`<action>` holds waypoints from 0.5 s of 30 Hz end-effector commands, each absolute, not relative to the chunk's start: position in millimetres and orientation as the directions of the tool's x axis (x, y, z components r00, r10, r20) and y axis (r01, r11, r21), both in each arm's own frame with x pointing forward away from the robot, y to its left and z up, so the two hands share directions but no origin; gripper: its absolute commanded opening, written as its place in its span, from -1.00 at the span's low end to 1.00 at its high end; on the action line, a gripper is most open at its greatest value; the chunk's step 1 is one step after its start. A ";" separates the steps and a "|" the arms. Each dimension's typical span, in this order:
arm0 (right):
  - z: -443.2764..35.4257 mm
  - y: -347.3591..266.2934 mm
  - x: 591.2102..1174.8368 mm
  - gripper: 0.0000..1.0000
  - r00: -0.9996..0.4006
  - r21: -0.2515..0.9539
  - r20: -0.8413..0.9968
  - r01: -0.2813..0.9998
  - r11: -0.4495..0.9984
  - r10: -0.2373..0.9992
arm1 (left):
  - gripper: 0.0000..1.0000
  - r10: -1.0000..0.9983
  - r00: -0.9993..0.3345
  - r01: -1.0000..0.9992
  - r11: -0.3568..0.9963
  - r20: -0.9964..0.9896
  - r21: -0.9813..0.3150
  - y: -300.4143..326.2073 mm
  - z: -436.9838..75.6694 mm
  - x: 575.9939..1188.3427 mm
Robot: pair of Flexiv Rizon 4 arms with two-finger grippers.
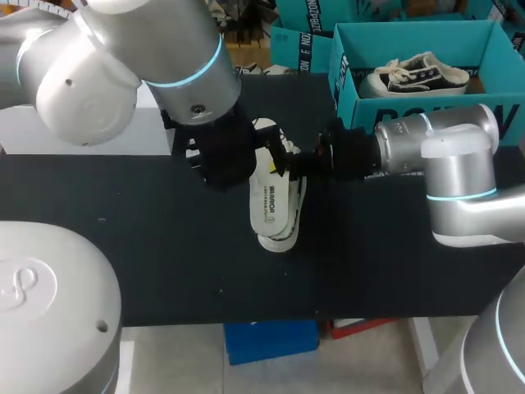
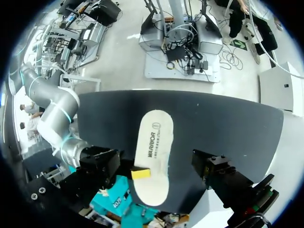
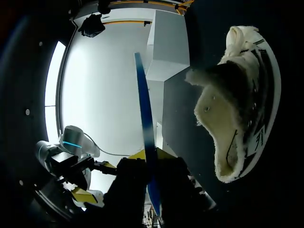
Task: Take the shoe out of the shoebox, open the shoe tongue, remove and reinsert the insole, then place the shoe into the shoebox
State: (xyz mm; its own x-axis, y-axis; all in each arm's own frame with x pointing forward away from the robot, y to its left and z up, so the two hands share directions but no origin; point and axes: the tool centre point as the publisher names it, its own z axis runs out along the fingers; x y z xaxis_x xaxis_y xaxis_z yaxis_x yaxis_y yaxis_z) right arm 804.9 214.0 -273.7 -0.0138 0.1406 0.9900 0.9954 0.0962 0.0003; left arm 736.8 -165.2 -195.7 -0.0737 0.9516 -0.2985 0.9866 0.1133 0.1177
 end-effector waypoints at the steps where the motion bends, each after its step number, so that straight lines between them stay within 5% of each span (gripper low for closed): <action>1: -274.4 215.3 805.5 -1.00 -0.013 -0.001 0.990 0.995 0.097 0.142 | 1.00 0.967 -0.091 0.989 0.115 -0.240 0.090 -175.2 -200.5 745.6; 15: -274.4 215.3 805.5 -1.00 -0.013 -0.001 0.990 0.995 0.097 0.142 | 1.00 0.969 -0.124 0.987 0.142 -0.214 0.071 -184.4 -203.3 776.2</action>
State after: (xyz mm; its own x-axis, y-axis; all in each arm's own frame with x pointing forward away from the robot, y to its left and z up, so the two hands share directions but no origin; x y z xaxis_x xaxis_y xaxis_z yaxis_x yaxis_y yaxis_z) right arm 804.9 214.0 -273.7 -0.0139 0.1406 0.9900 0.9954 0.0962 0.0003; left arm 768.1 -175.7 -202.0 -0.1219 0.9638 -0.2370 0.9866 0.1439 0.0775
